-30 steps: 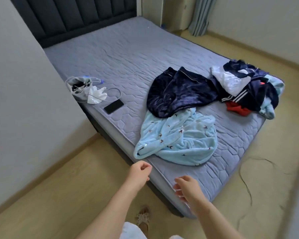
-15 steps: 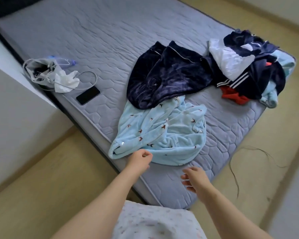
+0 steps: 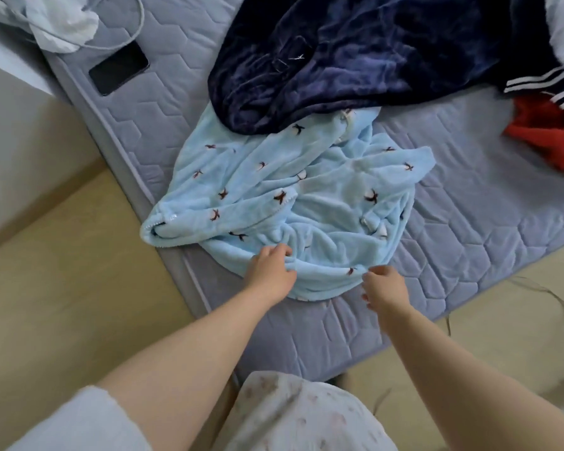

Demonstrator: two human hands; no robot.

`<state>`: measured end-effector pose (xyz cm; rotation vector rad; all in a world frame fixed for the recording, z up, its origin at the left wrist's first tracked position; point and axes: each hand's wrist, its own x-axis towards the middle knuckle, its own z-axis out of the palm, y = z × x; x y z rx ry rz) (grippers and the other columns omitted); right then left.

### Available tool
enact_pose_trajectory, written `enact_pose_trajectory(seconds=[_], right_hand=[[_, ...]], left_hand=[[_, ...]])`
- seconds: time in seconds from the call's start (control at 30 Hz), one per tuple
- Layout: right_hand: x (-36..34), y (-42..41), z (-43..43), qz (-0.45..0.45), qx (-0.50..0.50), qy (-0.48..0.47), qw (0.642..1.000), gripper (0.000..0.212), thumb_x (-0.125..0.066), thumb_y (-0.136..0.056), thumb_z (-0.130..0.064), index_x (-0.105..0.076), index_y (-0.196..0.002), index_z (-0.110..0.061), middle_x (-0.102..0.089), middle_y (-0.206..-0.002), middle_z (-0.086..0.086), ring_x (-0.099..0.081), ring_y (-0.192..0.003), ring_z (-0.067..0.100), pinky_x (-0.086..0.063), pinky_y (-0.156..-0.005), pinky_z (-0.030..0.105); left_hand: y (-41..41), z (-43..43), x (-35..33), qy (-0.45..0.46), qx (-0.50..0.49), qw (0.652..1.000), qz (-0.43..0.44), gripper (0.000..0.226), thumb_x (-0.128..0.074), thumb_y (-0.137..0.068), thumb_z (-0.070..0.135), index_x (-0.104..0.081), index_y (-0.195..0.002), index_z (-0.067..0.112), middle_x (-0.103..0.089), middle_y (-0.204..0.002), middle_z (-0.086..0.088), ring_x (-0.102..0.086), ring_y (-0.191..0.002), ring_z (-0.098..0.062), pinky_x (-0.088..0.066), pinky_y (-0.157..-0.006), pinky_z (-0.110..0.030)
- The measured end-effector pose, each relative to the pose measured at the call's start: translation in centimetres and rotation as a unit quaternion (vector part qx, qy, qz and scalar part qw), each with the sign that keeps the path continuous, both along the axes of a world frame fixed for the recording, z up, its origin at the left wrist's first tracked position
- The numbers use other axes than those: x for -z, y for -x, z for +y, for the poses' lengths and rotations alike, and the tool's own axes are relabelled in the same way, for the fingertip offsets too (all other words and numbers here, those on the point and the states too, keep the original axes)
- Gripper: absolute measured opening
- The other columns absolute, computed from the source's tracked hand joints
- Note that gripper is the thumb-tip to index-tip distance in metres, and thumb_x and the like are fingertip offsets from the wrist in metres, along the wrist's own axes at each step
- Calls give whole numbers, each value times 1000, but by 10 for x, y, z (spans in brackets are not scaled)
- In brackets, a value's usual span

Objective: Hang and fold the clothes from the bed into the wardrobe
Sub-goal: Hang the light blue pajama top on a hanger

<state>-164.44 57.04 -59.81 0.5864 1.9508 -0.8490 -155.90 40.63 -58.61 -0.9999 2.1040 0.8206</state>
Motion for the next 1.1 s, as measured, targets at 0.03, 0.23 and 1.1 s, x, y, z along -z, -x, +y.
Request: enact_pose_trajectory(seconds=[0.03, 0.23, 1.1], right_hand=[[8, 6, 3, 10, 1, 3, 1000, 37, -47, -87, -12, -46, -124, -12, -55, -101, 9, -55, -89, 28, -47, -73, 36], [51, 27, 15, 44, -9, 84, 995, 73, -57, -84, -8, -23, -145, -29, -43, -127, 2, -54, -100, 20, -50, -74, 30], [-215, -93, -79, 113, -44, 280, 952, 56, -56, -85, 1, -41, -129, -30, -53, -107, -4, -54, -83, 9, -44, -63, 22]], left_hand=[[4, 2, 10, 18, 40, 999, -4, 43, -50, -90, 25, -38, -132, 24, -29, -143, -2, -34, -126, -27, -34, -100, -35], [6, 9, 60, 49, 154, 983, -91, 52, -51, -90, 31, -32, -138, 27, -7, -154, 2, -9, -141, -23, -19, -110, -43], [-78, -65, -229, -329, -641, 531, 446, 24, -50, -93, 17, -61, -113, 10, -68, -104, -10, -65, -91, -21, -57, -70, -31]])
